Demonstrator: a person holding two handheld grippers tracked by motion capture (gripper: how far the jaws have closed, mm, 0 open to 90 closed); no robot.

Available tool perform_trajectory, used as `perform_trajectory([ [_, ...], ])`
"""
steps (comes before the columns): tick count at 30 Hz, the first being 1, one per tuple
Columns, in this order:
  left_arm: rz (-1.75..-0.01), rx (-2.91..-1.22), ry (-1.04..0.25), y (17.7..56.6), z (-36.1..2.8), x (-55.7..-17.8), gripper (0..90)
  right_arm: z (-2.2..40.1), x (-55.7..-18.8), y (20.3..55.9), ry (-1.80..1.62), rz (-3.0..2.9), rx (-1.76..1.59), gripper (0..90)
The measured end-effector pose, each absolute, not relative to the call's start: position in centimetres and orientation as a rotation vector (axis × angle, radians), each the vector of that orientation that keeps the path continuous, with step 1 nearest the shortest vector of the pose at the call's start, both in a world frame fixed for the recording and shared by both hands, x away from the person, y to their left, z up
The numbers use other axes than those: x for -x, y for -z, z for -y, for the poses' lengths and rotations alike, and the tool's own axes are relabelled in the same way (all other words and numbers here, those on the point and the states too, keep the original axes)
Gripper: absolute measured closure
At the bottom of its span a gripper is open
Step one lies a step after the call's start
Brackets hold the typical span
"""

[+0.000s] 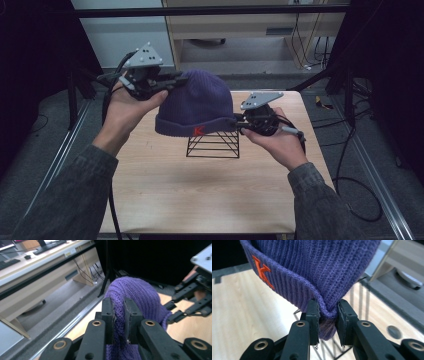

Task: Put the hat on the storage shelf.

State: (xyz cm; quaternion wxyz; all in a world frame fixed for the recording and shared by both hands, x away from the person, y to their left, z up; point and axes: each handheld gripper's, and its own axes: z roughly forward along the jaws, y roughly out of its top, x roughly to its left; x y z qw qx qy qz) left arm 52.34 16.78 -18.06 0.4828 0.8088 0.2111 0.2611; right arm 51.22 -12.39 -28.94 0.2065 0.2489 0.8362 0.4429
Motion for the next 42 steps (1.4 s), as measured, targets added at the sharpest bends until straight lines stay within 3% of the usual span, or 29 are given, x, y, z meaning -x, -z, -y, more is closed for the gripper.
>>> perform_trajectory([
  [7,-0.538,-1.928,-0.641,17.5,-15.7,-55.6,79.8,13.3,-53.1,27.8,-1.212,-2.296,-0.751,73.7],
  [17,-0.583,-1.938,-0.617,19.7,-14.5,-58.7,79.7,13.8,-55.8,29.3,-1.146,-2.304,-0.817,73.6],
  [42,-0.581,-2.001,-0.611,23.0,-12.2,-59.3,79.6,14.6,-56.0,32.5,-1.042,-2.378,-0.869,73.4],
])
